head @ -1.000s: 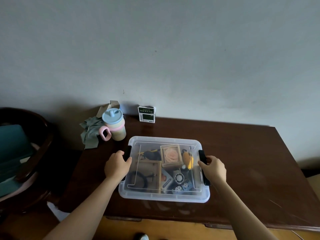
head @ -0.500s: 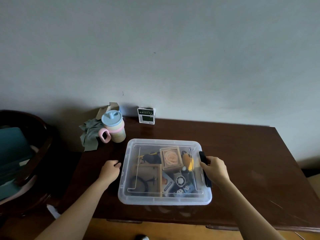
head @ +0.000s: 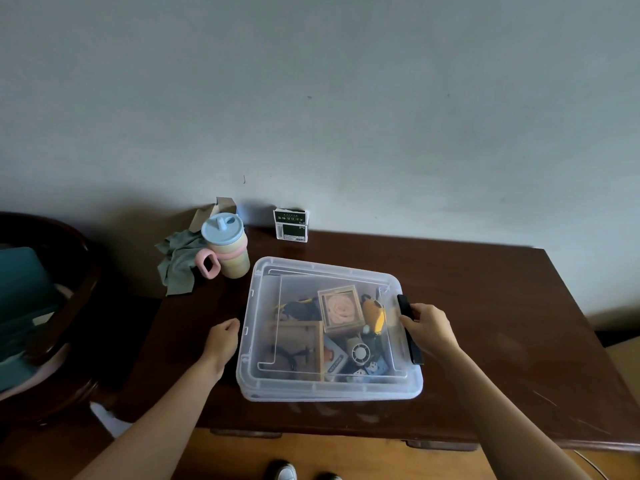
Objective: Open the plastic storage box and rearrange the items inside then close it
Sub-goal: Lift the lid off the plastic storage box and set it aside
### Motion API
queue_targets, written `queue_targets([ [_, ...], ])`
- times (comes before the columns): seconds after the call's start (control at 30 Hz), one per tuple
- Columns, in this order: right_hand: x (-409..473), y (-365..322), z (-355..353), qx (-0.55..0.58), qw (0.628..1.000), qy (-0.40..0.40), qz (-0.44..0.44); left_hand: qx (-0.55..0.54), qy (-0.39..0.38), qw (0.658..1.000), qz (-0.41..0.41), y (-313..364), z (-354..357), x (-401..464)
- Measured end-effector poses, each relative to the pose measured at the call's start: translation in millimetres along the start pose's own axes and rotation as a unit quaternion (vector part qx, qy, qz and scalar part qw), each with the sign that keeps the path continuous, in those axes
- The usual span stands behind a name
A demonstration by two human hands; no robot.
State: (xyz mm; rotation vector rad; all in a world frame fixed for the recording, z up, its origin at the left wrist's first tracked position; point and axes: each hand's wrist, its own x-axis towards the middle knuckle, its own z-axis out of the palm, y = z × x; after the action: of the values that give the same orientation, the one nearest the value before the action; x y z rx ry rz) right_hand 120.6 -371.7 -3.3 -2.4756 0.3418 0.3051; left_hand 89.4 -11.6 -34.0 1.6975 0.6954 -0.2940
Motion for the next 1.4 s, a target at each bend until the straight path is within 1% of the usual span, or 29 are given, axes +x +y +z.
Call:
queue_targets([
  [0.1, 0, 0, 0, -0.004, 1.0, 0.002, 0.0, -0.033, 0.038, 0.998, 0.034, 7, 1, -3],
  [0.17, 0, 1, 1, -0.014, 1.0, 0.008, -0.003, -0.019, 0.026, 0.996, 0.086, 14, 1, -11],
  [0.23, 0, 1, 1, -0.023, 1.0, 0.01, -0.008, 0.044, -0.005, 0.989, 0.142, 17, 5, -19],
  [0.27, 0, 1, 1, -0.02, 1.0, 0.008, -0.01, 0.089, 0.005, 0.981, 0.17, 17, 7, -20],
  [0.33, 0, 2, 0, -0.015, 1.0, 0.002, -0.015, 0.192, 0.065, 0.956, 0.214, 15, 10, -19],
  [0.4, 1, 2, 1, -0.011, 1.0, -0.002, -0.024, 0.242, 0.101, 0.938, 0.228, 13, 13, -18],
  [0.5, 3, 8, -1, 0.011, 1.0, -0.011, -0.027, 0.243, 0.12, 0.935, 0.229, 9, 18, -22],
  [0.53, 4, 14, -2, 0.037, 0.999, -0.012, -0.021, 0.239, 0.12, 0.936, 0.227, 7, 19, -22],
  [0.6, 0, 31, 0, 0.154, 0.988, -0.029, 0.008, 0.233, 0.113, 0.941, 0.218, 5, 22, -23],
  [0.67, -7, 50, 6, 0.275, 0.958, -0.057, 0.055, 0.232, 0.109, 0.942, 0.217, 3, 21, -23],
  [0.7, -10, 56, 10, 0.302, 0.948, -0.063, 0.083, 0.242, 0.106, 0.939, 0.222, 2, 19, -22],
  [0.73, -12, 59, 14, 0.308, 0.943, -0.061, 0.11, 0.256, 0.102, 0.935, 0.223, 0, 17, -21],
  [0.77, -13, 60, 18, 0.295, 0.946, -0.046, 0.128, 0.264, 0.097, 0.935, 0.217, 0, 15, -21],
  [0.83, -16, 56, 23, 0.246, 0.958, 0.027, 0.141, 0.253, 0.09, 0.944, 0.193, -1, 12, -22],
  [0.9, -21, 45, 21, 0.222, 0.962, 0.11, 0.117, 0.234, 0.093, 0.951, 0.181, -2, 11, -24],
  [0.93, -24, 39, 20, 0.216, 0.963, 0.123, 0.104, 0.227, 0.096, 0.952, 0.18, -2, 11, -25],
  [0.97, -26, 33, 20, 0.214, 0.966, 0.112, 0.096, 0.222, 0.099, 0.953, 0.18, -3, 11, -27],
  [1.07, -32, 20, 26, 0.196, 0.975, 0.045, 0.092, 0.216, 0.103, 0.954, 0.178, -3, 10, -28],
  [1.1, -34, 16, 27, 0.193, 0.976, 0.041, 0.096, 0.209, 0.098, 0.957, 0.173, -1, 9, -28],
  [1.2, -37, 8, 30, 0.21, 0.97, 0.053, 0.107, 0.176, 0.084, 0.969, 0.153, 3, 9, -30],
  [1.3, -44, 2, 29, 0.235, 0.965, 0.059, 0.099, 0.125, 0.073, 0.977, 0.158, 9, 13, -35],
  [1.37, -49, -3, 26, 0.251, 0.962, 0.069, 0.083, 0.139, 0.05, 0.976, 0.16, 12, 18, -34],
  [1.4, -52, -5, 23, 0.262, 0.959, 0.082, 0.076, 0.151, 0.048, 0.977, 0.144, 15, 20, -34],
])
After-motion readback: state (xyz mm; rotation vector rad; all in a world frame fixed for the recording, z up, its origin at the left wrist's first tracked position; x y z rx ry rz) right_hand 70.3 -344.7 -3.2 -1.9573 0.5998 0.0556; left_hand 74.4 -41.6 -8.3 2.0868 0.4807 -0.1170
